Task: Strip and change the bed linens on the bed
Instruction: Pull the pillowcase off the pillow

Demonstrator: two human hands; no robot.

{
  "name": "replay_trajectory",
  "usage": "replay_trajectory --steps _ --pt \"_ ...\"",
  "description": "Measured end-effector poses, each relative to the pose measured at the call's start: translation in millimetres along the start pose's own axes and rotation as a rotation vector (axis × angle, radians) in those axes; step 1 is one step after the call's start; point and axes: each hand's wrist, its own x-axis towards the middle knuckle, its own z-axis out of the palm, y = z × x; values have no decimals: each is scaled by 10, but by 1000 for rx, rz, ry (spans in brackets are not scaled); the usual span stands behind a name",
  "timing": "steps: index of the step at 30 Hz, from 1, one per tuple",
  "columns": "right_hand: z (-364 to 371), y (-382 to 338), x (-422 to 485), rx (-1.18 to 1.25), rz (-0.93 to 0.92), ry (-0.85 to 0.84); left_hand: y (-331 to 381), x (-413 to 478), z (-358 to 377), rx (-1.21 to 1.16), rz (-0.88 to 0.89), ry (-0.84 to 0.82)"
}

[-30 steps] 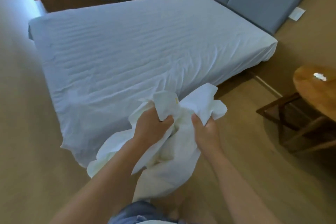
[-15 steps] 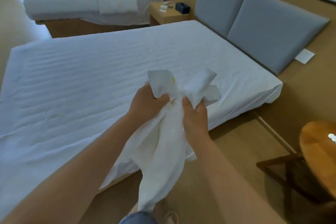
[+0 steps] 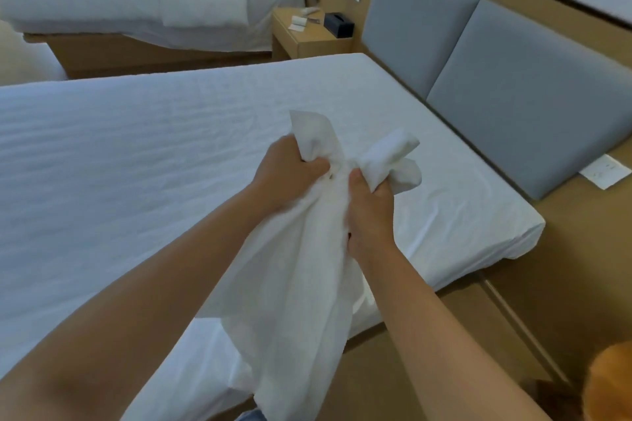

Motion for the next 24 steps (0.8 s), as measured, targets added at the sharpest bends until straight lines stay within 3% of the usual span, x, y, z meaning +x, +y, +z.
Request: replay_trajectory --steps 5,10,13,15,16,19,24 --pt "546 -585 1379 135 38 33 339 1775 -42 17 -73 -18" --pt "1017 -1098 2526 329 81 95 786 3579 -64 211 35 -99" --pt "1045 -1015 3173 231 58 195 750 4430 91 337 0 87" --pt "934 -739 3577 142 150 273 493 4773 248 301 -200 305" --pt "830 -533 3746 82 233 311 278 4829 399 308 -298 333" --pt "400 212 4052 -75 464 397 -713 4533 1103 453 -413 105" --pt "-257 1079 4155 -57 521 468 -2100 3325 2213 696 -434 -640"
